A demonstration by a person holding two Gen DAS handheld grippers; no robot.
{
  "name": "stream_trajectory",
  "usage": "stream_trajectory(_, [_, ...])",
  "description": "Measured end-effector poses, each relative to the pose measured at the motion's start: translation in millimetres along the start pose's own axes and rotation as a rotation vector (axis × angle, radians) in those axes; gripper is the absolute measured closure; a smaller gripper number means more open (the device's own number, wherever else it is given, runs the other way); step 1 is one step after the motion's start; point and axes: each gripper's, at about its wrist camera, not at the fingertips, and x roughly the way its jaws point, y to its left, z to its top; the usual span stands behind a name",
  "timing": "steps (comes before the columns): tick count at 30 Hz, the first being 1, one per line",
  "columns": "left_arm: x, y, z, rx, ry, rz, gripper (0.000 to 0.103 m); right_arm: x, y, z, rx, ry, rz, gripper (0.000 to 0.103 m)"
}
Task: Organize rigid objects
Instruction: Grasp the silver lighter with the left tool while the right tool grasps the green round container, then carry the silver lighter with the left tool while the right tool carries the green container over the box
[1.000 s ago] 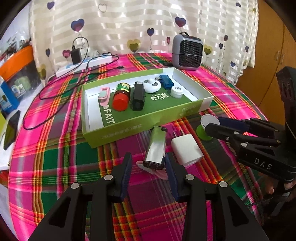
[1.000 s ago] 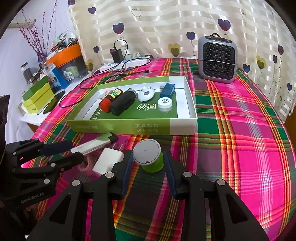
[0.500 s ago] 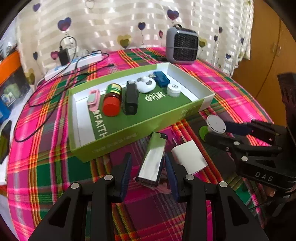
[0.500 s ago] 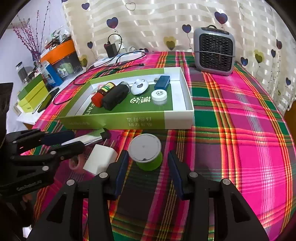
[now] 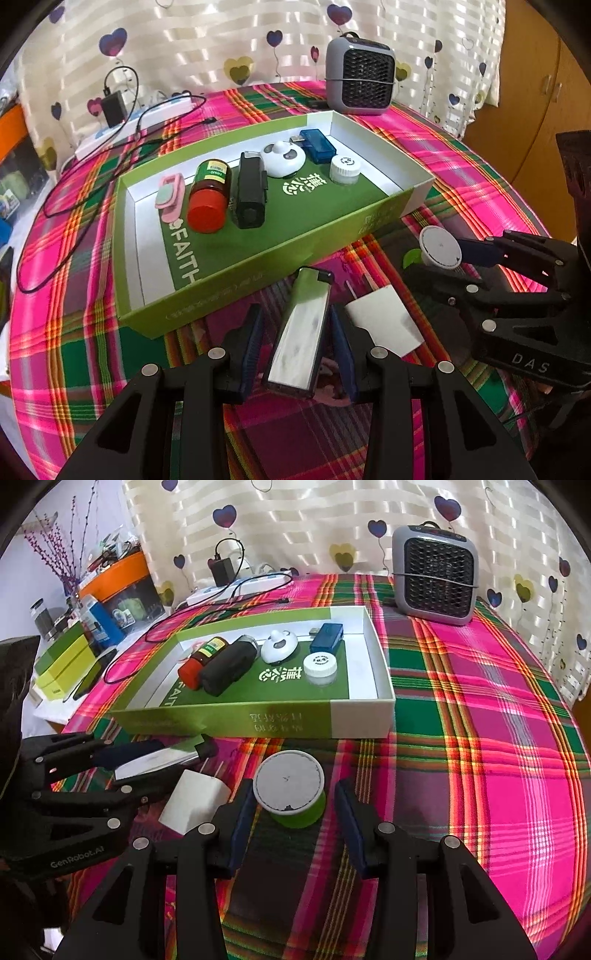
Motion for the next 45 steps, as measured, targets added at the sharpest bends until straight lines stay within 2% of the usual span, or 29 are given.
stream_trajectory(7, [3.9, 0.4, 4.2, 0.001, 0.003, -0.013, 0.067, 3.1, 4.2, 2.1, -0.035, 0.008, -0.027, 0.058])
stream_trajectory(17, [3.4, 4.0, 5.7, -0.040, 0.019, -0.032, 0.068, 1.5, 2.3, 3.0, -0.013, 0.012, -0.010, 0.058])
stream_trajectory(21, [2.1, 5.6, 5.1, -0.053, 0.016, -0.044, 0.072, 0.2, 2.6, 2.1, -0.012, 0.009, -0.001, 0.059])
stream_trajectory(25, [0.5, 5.2, 5.4, -0.055, 0.005, -0.052, 0.077, -0.9, 4.2, 1.8, -0.020, 0.002, -0.001, 0.063])
stream_trajectory(27, [-0.7, 4.8, 5.7, -0.054, -0.001, -0.049, 0.080, -1.2, 4.4, 1.6, -0.021, 0.000, -0.003, 0.072])
stream_trajectory(45, [-4.8, 5.7, 4.3, -0.052, -0.018, -0.032, 0.082, -4.0, 4.2, 1.6, -0.015, -0.015, -0.001, 0.085])
